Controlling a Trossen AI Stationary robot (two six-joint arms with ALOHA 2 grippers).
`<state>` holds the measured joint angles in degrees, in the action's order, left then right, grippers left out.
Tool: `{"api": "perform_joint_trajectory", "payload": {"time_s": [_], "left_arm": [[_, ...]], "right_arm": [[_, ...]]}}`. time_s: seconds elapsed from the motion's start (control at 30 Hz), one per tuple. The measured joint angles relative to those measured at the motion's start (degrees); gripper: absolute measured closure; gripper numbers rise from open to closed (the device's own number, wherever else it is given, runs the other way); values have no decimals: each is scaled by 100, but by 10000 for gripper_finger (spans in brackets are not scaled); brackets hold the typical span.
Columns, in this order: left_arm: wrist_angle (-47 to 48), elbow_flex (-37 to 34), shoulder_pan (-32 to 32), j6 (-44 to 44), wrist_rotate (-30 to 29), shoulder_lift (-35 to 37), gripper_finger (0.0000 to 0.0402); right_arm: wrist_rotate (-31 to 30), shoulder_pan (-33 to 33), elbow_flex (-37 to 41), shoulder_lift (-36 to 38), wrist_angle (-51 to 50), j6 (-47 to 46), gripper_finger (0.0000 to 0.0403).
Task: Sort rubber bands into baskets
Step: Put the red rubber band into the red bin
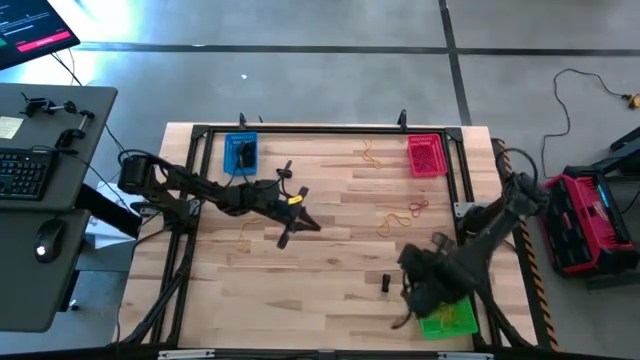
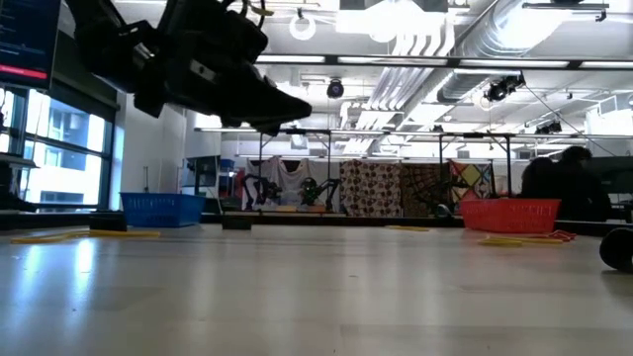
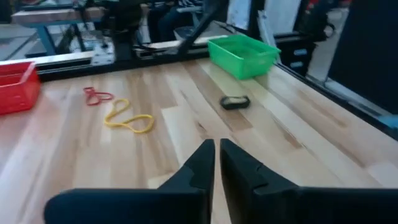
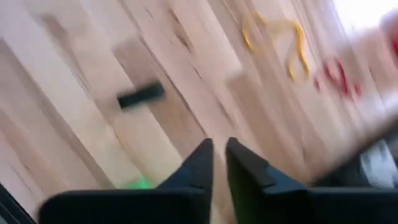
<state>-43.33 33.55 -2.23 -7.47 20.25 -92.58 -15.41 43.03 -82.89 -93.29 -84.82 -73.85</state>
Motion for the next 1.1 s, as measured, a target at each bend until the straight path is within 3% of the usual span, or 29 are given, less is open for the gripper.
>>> {"api": "perform_joint_trajectory", "payload": {"time_s": [0.1,0.23,0.43,0.8,1.1], "left_arm": [[-47,-92,156,-150,-49,0,396],[-43,-176,293,-165,-358,2,401],[-119,-287,266,-57,280,2,401],[-307,-290,41,37,439,2,401],[-275,-290,32,-14,472,2,401]], "right_arm": [[-174,-547,414,388,698,1147,396],[27,-1311,1163,1003,1635,2432,388],[593,-2324,2377,1609,1968,3900,378],[775,-3965,3704,1525,2037,5518,266],[649,-5279,3947,1418,2271,7013,250]]}}
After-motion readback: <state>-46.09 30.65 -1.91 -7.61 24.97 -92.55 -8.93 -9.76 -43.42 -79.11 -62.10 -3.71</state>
